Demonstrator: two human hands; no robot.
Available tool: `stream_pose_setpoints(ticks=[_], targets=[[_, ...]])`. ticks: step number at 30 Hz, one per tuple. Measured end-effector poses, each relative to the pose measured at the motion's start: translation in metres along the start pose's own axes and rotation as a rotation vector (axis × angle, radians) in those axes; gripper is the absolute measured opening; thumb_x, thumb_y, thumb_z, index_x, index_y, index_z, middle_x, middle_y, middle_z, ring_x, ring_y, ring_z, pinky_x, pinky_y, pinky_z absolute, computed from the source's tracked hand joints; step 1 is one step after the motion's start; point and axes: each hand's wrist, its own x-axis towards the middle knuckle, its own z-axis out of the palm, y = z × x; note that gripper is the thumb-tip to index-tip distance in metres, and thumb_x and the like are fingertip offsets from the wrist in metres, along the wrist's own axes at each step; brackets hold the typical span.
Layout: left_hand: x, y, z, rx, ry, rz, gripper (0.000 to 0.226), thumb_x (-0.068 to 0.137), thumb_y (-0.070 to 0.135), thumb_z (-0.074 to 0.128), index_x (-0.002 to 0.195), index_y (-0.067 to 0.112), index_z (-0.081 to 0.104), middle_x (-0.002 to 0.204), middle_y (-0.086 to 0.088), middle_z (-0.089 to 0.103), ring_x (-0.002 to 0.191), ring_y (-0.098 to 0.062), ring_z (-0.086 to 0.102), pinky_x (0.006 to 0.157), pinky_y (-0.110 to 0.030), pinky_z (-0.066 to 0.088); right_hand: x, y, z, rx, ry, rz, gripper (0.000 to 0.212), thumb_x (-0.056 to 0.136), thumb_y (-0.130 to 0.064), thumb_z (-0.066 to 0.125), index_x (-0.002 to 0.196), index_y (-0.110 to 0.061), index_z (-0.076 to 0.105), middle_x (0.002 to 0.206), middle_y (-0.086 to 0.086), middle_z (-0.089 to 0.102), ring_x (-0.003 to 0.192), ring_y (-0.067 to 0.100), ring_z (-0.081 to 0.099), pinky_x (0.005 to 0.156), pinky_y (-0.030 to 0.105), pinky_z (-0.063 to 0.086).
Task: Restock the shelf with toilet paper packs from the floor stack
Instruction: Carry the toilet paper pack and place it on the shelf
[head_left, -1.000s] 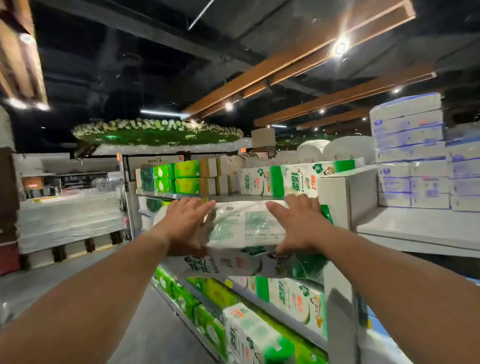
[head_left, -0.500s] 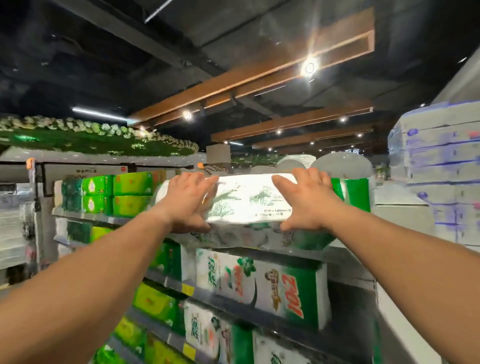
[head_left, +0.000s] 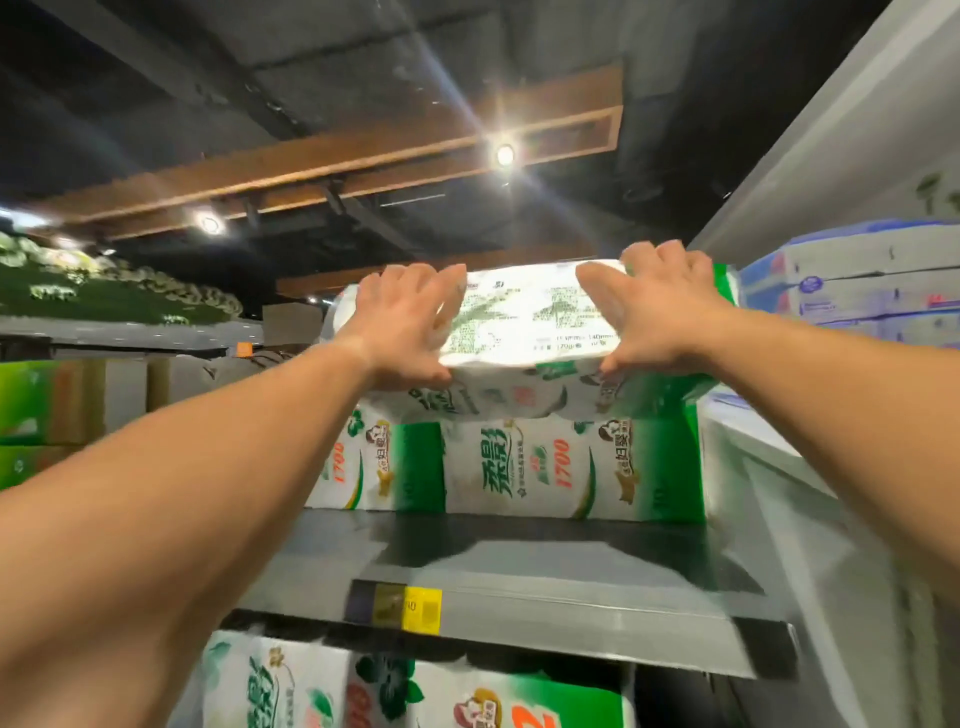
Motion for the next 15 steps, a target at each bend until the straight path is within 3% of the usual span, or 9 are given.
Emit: stream_pose_setpoints(ticks=[6, 11, 15], targets=[[0.094, -0.01, 0.06, -0.117, 0.048, -0.05, 0.098, 0.059, 0.042, 0.087, 0.14, 0.027, 0.034, 0.137, -0.006, 0.046, 0.123, -0.031, 0.04, 0.106, -0.049, 0.036, 0.083, 0.038, 0.041, -0.061, 0.003, 0.038, 0.097, 0.061, -0.063, 0.082, 0.14, -0.04, 0.031, 0.137, 0.015, 0.039, 0.123, 0.037, 0.033, 0.103, 0.052, 0.029], [0.142, -0.019, 0.104, -0.195, -0.029, -0.073, 0.089, 0.06, 0.037, 0.09, 0.132, 0.025, 0.039, 0.126, -0.006, 0.05, 0.116, -0.029, 0.042, 0.098, -0.046, 0.037, 0.137, 0.054, 0.078, -0.062, -0.109, 0.063, 0.089, 0.061, -0.063, 0.085, 0.133, -0.043, 0.037, 0.136, 0.013, 0.043, 0.124, 0.038, 0.036, 0.102, 0.054, 0.032], [0.186, -0.034, 0.112, -0.322, -0.207, -0.111, 0.079, 0.064, 0.027, 0.09, 0.127, 0.024, 0.043, 0.108, -0.003, 0.053, 0.098, -0.026, 0.05, 0.088, -0.044, 0.048, 0.181, 0.067, 0.088, 0.079, -0.264, 0.147, 0.104, 0.06, -0.049, 0.09, 0.145, -0.04, 0.031, 0.134, 0.011, 0.049, 0.12, 0.036, 0.042, 0.093, 0.046, 0.041]])
